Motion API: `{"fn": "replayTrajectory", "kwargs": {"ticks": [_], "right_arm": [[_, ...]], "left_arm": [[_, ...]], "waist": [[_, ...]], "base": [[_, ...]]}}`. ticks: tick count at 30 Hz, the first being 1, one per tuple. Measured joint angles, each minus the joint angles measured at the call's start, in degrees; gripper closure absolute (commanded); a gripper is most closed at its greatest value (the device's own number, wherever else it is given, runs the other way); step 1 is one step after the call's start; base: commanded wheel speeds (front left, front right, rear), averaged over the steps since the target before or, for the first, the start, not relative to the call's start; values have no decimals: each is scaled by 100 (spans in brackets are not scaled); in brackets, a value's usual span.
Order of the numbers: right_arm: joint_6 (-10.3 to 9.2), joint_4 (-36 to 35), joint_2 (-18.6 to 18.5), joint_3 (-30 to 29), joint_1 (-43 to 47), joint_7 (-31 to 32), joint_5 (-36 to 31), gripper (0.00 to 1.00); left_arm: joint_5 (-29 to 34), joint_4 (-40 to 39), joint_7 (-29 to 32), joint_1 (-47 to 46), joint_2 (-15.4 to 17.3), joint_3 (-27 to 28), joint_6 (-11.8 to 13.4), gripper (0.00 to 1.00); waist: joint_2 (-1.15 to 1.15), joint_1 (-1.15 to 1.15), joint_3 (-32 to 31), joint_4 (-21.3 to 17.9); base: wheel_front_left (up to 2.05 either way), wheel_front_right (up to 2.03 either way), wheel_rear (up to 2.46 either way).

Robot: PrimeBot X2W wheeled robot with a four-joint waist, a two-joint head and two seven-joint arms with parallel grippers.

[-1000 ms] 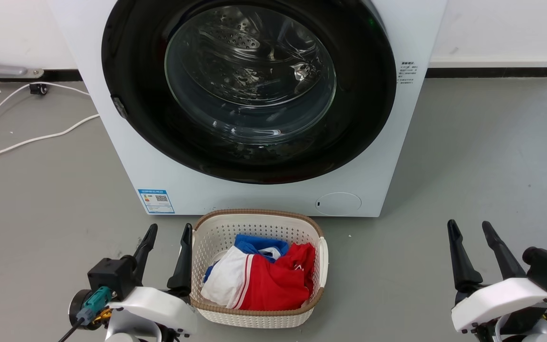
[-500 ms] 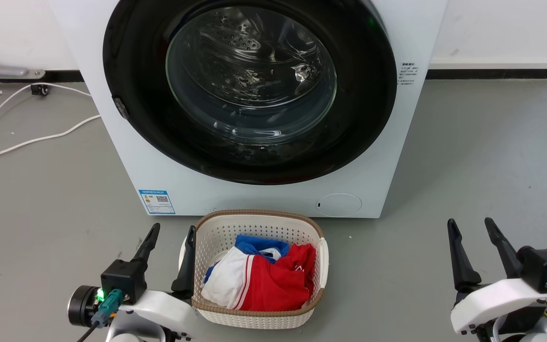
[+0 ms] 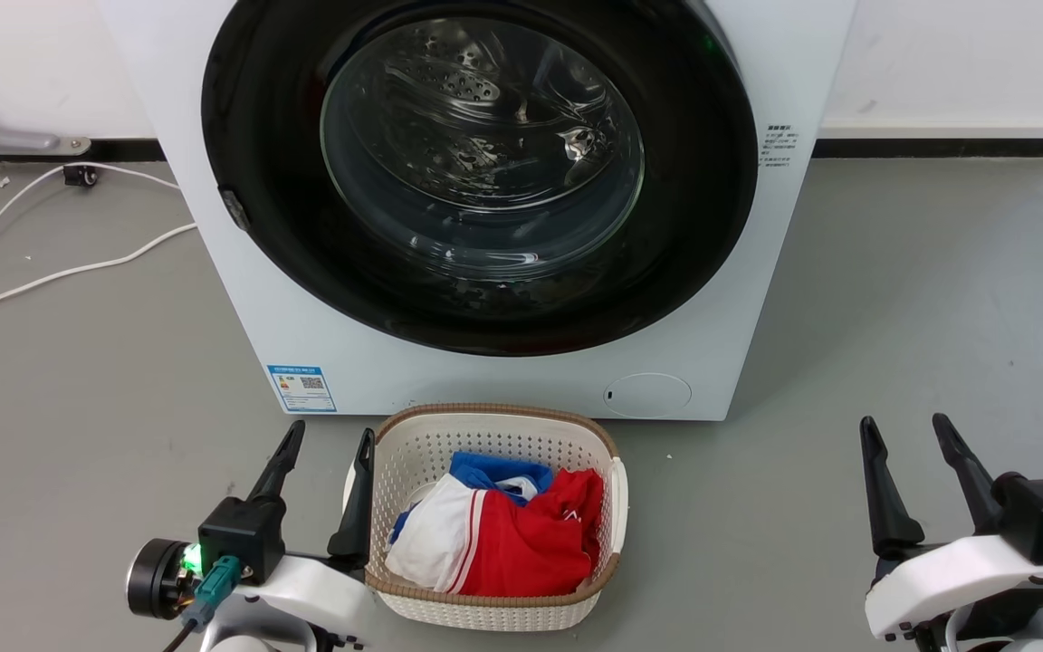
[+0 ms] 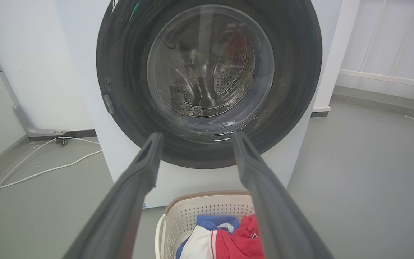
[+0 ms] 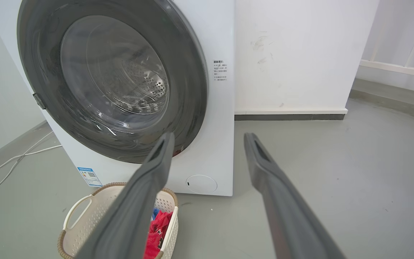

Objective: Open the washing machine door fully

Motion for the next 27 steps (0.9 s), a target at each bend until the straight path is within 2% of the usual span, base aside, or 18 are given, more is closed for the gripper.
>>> {"fn": "replayTrajectory", "kwargs": {"ticks": [24,25,26,27], "right_arm": [[1,21,0,-13,55,37,125,0],[1,21,0,-8,56,56,165,57],[1,22,0,16,56,73,226,100],[1,21,0,33,58,80,272,100]], "left_arm": [[-170,202,-42,-5,-56,60,-126,0],[-170,205,-42,-8,-58,60,-126,0],[-170,209,-42,-10,-59,62,-127,0],[-171,210,-42,-14,-62,64,-134,0]], "waist": [[0,0,14,-18],[0,0,15,-18],[0,0,15,-18],[0,0,15,-18]], "base": [[0,0,0],[0,0,0],[0,0,0],[0,0,0]]}}
